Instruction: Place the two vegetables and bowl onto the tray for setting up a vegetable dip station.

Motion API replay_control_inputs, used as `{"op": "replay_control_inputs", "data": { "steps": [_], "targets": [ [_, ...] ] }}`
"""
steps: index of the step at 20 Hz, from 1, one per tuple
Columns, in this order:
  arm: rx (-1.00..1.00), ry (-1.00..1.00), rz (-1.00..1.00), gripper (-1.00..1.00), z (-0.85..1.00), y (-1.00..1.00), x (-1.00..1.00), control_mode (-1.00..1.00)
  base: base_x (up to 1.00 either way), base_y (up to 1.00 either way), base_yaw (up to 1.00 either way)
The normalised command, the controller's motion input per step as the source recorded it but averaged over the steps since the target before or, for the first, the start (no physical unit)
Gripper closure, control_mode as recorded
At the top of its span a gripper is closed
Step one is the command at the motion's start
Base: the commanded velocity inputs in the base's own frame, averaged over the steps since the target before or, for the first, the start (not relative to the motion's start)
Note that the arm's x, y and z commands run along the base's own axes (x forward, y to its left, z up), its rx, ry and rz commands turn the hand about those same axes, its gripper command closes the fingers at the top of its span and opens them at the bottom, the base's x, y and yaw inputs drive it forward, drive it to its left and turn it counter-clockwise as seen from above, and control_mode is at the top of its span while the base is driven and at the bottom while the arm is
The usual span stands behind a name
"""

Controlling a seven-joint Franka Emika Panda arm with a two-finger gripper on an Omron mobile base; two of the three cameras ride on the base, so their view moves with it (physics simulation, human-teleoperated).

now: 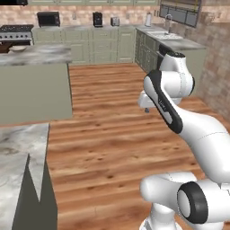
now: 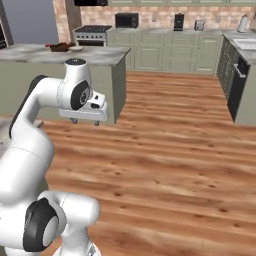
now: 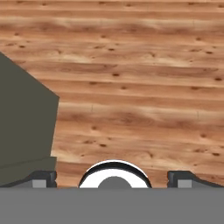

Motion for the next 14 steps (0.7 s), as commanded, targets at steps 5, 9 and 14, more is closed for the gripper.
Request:
{"op": "replay_control_inputs", "data": {
  "steps": [5, 9, 14],
  "targets": [
    [0.0, 0.0, 0.0, -1.0, 0.0, 0.0, 0.0, 1.0, 0.5, -0.31, 0.0],
    [0.0, 0.0, 0.0, -1.0, 0.0, 0.0, 0.0, 1.0, 0.5, -0.31, 0.0],
    [0.0, 0.0, 0.0, -1.0, 0.0, 0.0, 0.0, 1.0, 0.51, -0.31, 0.0]
  ]
}}
